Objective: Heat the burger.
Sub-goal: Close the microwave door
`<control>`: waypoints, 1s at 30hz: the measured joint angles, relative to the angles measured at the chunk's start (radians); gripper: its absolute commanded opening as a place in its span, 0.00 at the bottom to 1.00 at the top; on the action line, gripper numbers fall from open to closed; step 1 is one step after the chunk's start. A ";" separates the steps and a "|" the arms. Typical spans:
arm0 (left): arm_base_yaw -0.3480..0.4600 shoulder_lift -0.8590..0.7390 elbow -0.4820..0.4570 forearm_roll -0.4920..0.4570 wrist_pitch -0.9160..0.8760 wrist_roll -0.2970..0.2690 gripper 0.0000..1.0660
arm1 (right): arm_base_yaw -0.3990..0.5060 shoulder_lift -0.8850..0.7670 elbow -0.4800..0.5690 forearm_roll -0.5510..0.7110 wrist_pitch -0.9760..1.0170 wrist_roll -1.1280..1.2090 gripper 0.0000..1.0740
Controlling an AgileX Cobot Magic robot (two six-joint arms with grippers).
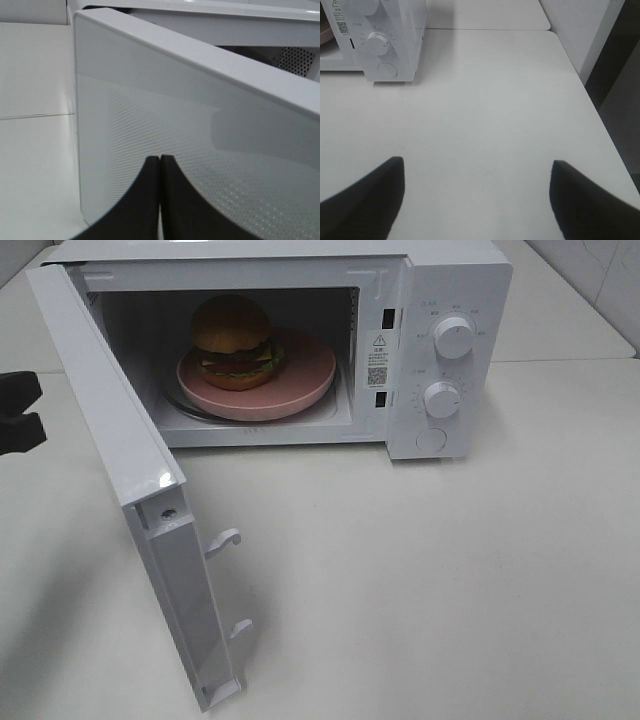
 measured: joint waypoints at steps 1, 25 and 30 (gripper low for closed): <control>-0.040 0.018 -0.010 -0.048 0.000 0.045 0.00 | 0.000 0.000 0.000 0.000 0.000 0.000 0.71; -0.364 0.227 -0.251 -0.418 0.001 0.269 0.00 | 0.000 0.000 0.000 0.001 0.000 0.000 0.71; -0.397 0.278 -0.324 -0.465 0.002 0.273 0.00 | 0.000 0.000 0.000 0.001 0.000 0.000 0.71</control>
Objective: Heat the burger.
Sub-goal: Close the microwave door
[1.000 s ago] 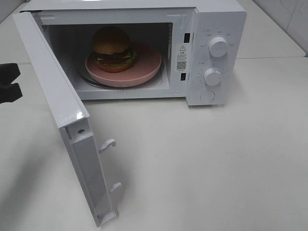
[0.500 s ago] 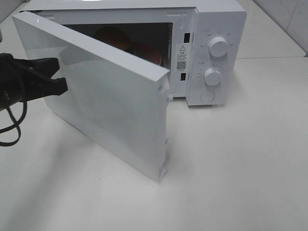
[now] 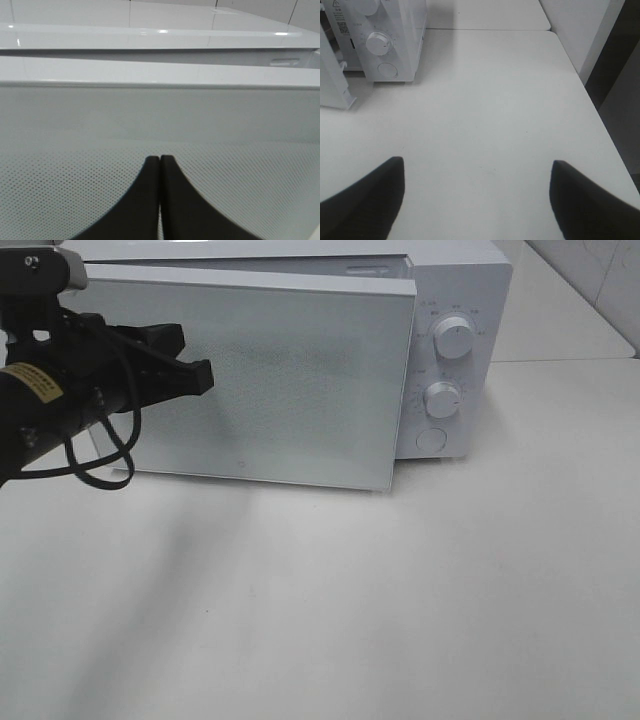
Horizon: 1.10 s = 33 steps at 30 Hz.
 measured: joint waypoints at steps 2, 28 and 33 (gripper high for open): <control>-0.007 0.019 -0.026 -0.007 0.010 0.001 0.00 | 0.000 0.000 0.000 0.000 0.000 0.000 0.71; -0.101 0.223 -0.388 -0.073 0.254 0.109 0.00 | 0.000 0.000 0.000 0.001 0.000 0.000 0.71; -0.119 0.255 -0.462 -0.164 0.321 0.223 0.00 | 0.000 0.000 0.000 0.001 0.000 0.000 0.71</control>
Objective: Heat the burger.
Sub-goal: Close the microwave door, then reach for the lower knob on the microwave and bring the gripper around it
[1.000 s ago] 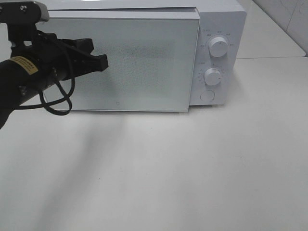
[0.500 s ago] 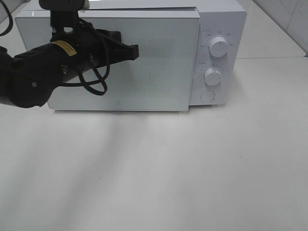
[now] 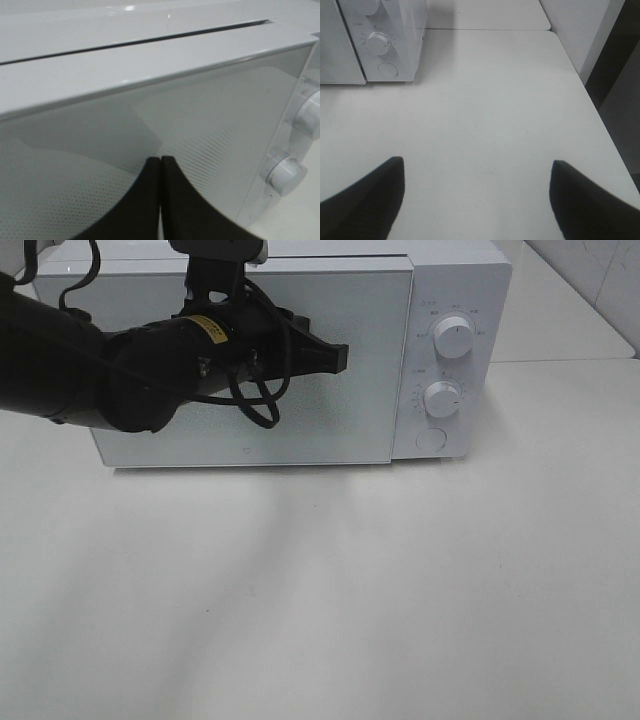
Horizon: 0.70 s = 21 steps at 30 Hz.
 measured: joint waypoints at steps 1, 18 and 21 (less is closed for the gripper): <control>0.000 0.000 0.000 0.000 0.000 0.000 0.00 | 0.000 0.000 0.000 0.000 0.000 0.000 0.71; -0.052 -0.048 -0.034 -0.125 0.082 0.063 0.00 | 0.000 0.000 0.000 0.000 0.000 0.000 0.71; -0.073 -0.085 -0.017 -0.135 0.147 0.063 0.03 | 0.000 0.000 0.000 0.000 0.000 0.000 0.71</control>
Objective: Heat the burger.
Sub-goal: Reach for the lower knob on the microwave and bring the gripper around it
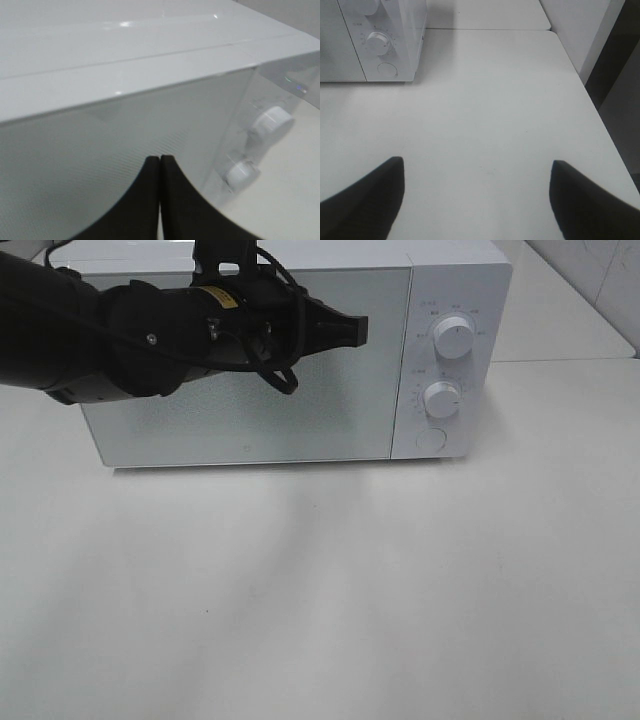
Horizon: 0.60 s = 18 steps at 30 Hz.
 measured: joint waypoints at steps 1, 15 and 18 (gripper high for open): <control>0.000 0.000 0.000 0.000 0.000 0.000 0.03 | 0.000 0.000 0.000 0.000 0.000 0.000 0.71; -0.008 -0.095 0.005 -0.009 0.525 0.003 0.72 | 0.000 0.000 0.000 0.000 0.000 0.000 0.71; -0.008 -0.105 0.005 -0.007 0.662 -0.003 0.74 | 0.000 0.000 0.000 0.000 0.000 0.000 0.71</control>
